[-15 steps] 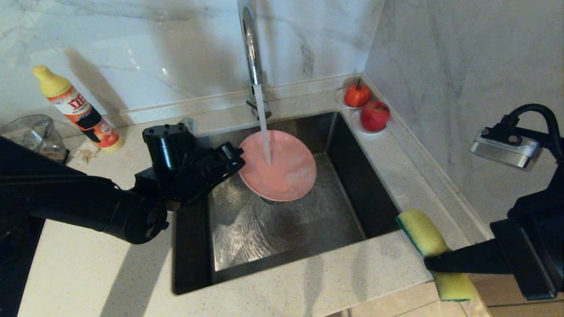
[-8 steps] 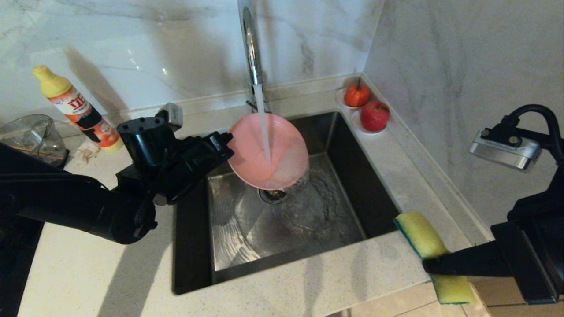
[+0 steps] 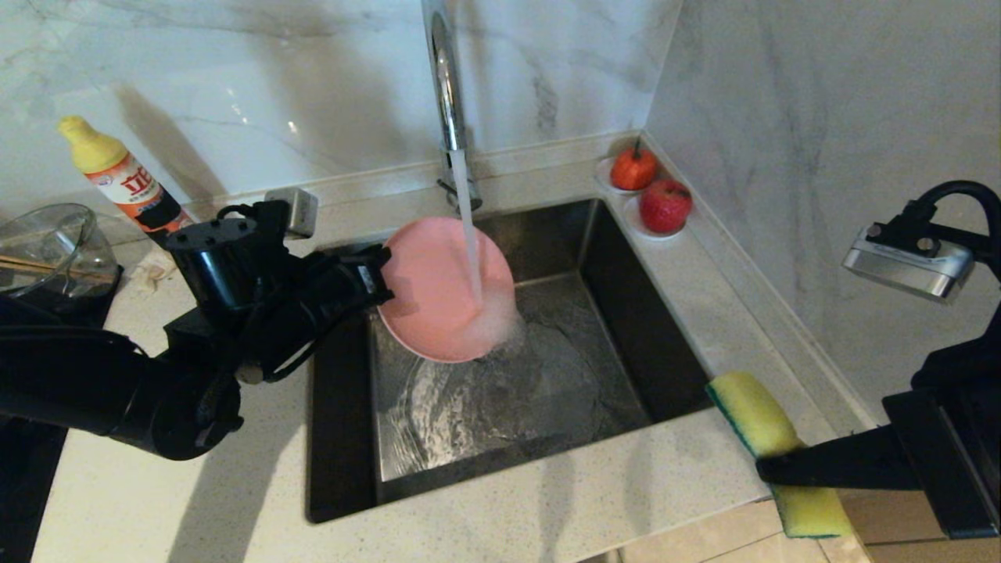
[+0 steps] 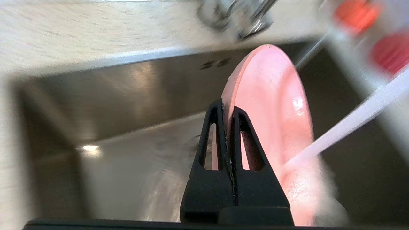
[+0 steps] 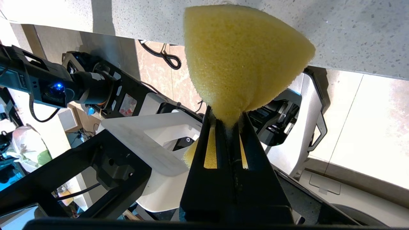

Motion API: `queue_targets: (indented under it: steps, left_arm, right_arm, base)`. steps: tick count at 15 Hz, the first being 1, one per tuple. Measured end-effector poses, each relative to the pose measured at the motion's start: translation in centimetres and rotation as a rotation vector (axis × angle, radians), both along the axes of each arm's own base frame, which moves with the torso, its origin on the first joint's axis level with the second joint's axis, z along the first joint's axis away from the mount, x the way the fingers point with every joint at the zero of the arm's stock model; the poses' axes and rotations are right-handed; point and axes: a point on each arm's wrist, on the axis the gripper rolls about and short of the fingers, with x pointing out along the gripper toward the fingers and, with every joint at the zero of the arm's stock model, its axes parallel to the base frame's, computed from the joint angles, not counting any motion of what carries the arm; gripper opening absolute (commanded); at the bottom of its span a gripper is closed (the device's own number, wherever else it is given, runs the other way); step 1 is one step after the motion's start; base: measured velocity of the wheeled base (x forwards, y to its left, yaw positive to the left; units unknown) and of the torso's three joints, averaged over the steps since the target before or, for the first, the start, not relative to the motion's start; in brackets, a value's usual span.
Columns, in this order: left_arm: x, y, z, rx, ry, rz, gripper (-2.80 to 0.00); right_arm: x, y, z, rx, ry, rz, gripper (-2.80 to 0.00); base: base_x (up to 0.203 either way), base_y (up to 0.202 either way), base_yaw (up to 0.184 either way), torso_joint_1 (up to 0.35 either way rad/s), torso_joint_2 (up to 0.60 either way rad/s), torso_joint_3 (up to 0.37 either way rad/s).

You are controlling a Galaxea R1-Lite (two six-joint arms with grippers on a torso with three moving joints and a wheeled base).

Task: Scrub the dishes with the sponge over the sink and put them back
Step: Rinse the plate

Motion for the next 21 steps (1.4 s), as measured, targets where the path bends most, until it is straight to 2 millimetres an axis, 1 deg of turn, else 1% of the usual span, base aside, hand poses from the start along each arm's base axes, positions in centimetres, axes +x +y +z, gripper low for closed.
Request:
queue_targets:
  steps: [2, 4, 6, 8, 10, 13, 17, 19, 21]
  left_arm:
    - [-0.3, 1.6, 0.2, 0.100, -0.033, 0.063, -2.80]
    - [-0.3, 3.9, 0.8, 0.170, -0.085, 0.148, -2.80]
    - [-0.8, 5.9, 2.2, 0.227, -0.190, 0.225, -2.80]
    - [-1.9, 6.7, 3.5, 0.288, -0.289, 0.270, -2.80]
    - [-3.6, 6.8, 4.8, 0.341, -0.370, 0.290, -2.80]
    - [-5.7, 6.1, 5.9, 0.407, -0.435, 0.283, -2.80]
    - [-8.3, 5.6, 6.4, 0.527, -0.562, 0.260, -2.80]
    - [-9.0, 5.6, 6.6, 0.535, -0.603, 0.264, -2.80]
    - [-9.5, 5.7, 6.6, 0.540, -0.607, 0.265, -2.80]
  right_arm:
    - [0.0, 0.0, 0.0, 0.000, 0.000, -0.001, -2.80]
    - [0.0, -0.1, -0.2, -0.006, 0.005, -0.003, -2.80]
    - [0.0, -0.1, -0.4, -0.011, 0.010, -0.002, -2.80]
    - [0.0, 0.0, -0.5, -0.014, 0.012, -0.002, -2.80]
    - [0.1, 0.1, -0.6, -0.018, 0.017, -0.003, -2.80]
    - [0.2, 0.1, -1.0, -0.030, 0.027, -0.010, -2.80]
    - [0.0, -0.4, -1.0, -0.027, 0.026, -0.017, -2.80]
    - [-0.1, -0.5, -1.0, -0.024, 0.023, -0.018, -2.80]
    - [-0.1, -0.5, -1.0, -0.024, 0.023, -0.018, -2.80]
  base:
    - [0.000, 0.000, 0.000, 0.000, 0.00, 0.000]
    - [0.000, 0.000, 0.000, 0.000, 0.00, 0.000]
    - [0.000, 0.000, 0.000, 0.000, 0.00, 0.000]
    - [0.000, 0.000, 0.000, 0.000, 0.00, 0.000]
    - [0.000, 0.000, 0.000, 0.000, 0.00, 0.000]
    - [0.000, 0.000, 0.000, 0.000, 0.00, 0.000]
    - [0.000, 0.000, 0.000, 0.000, 0.00, 0.000]
    - [0.000, 0.000, 0.000, 0.000, 0.00, 0.000]
    - [0.000, 0.000, 0.000, 0.000, 0.00, 0.000]
